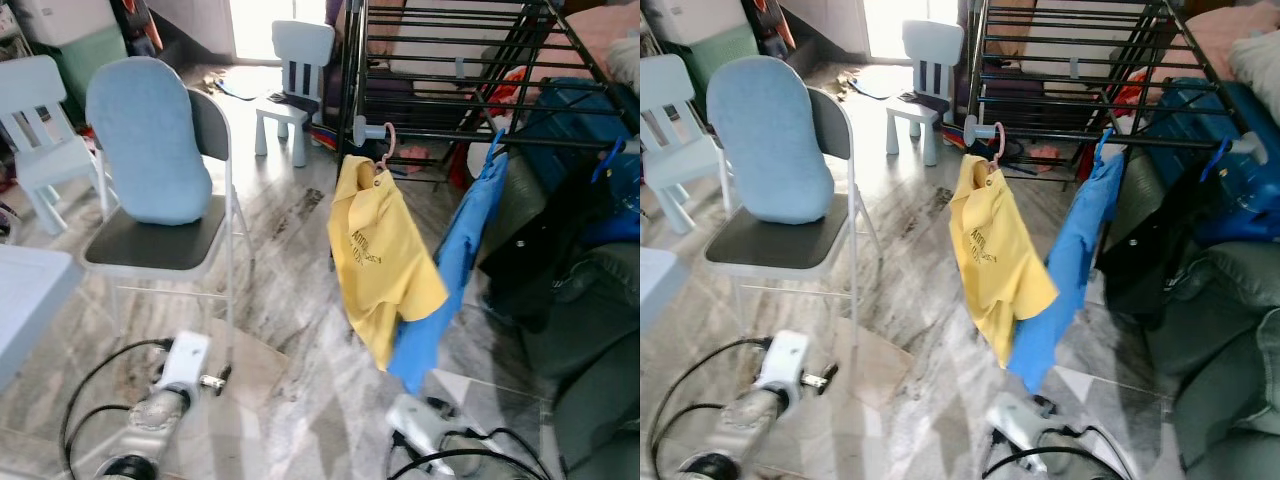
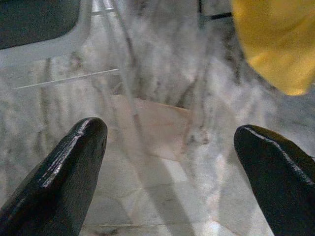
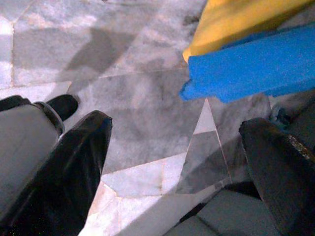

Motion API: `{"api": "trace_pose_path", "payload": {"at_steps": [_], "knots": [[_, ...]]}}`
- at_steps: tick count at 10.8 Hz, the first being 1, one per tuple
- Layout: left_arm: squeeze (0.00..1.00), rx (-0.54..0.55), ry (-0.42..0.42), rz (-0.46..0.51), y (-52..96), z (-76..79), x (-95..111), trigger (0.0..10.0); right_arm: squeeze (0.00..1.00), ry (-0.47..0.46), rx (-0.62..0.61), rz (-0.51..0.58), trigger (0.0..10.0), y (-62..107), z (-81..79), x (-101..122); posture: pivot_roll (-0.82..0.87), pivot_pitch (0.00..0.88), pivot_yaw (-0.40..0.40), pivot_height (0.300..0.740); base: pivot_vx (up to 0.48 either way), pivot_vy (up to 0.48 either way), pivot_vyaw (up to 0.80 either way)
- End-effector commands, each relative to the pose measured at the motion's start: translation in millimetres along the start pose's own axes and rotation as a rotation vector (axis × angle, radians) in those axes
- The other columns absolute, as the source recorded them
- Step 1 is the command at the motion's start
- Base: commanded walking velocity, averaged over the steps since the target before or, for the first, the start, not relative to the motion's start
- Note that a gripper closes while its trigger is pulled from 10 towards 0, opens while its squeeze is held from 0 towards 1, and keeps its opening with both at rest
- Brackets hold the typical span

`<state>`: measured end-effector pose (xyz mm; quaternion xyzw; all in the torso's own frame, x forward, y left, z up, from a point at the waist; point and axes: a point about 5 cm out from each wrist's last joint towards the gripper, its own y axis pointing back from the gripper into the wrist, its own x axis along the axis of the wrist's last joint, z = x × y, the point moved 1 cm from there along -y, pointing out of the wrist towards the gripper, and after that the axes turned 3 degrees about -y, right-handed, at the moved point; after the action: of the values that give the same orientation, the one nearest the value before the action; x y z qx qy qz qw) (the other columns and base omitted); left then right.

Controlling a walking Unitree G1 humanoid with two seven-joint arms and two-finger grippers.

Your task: Hang hanger

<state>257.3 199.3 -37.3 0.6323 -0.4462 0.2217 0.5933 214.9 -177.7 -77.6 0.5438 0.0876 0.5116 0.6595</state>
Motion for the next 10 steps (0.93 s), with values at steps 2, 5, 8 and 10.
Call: {"api": "trace_pose_path", "payload": {"at_steps": [2, 5, 8, 10], "knots": [[0.0, 0.169, 0.096, 0.078, -1.5, 1.4, 10, 10.0, 0.0, -0.092, -0.015, -0.054, 10.0, 3.1, -2.2, -16, -0.13, 0.0, 0.019, 0.74, 0.0, 0.0, 0.0], [0.0, 0.12, -0.011, 0.365, 17.9, 11.2, 37, 10.0, 0.0, -0.321, -0.203, 0.084, 10.0, 3.5, 32.6, 5, -0.12, 0.0, 0.029, 0.74, 0.0, 0.0, 0.0], [0.0, 0.199, -0.005, 0.424, 49.1, 4.8, 36, 10.0, 0.0, -0.509, -0.38, 0.36, 10.0, 18.2, 81.7, 36, -0.16, 0.0, 0.082, 0.74, 0.0, 0.0, 0.0], [0.0, 0.163, -0.035, 0.428, 53.9, 5.8, 45, 10.0, 0.0, -0.546, -0.385, 0.494, 10.0, 29.8, 94.3, 57, -0.18, 0.0, 0.108, 0.74, 0.0, 0.0, 0.0]]}}
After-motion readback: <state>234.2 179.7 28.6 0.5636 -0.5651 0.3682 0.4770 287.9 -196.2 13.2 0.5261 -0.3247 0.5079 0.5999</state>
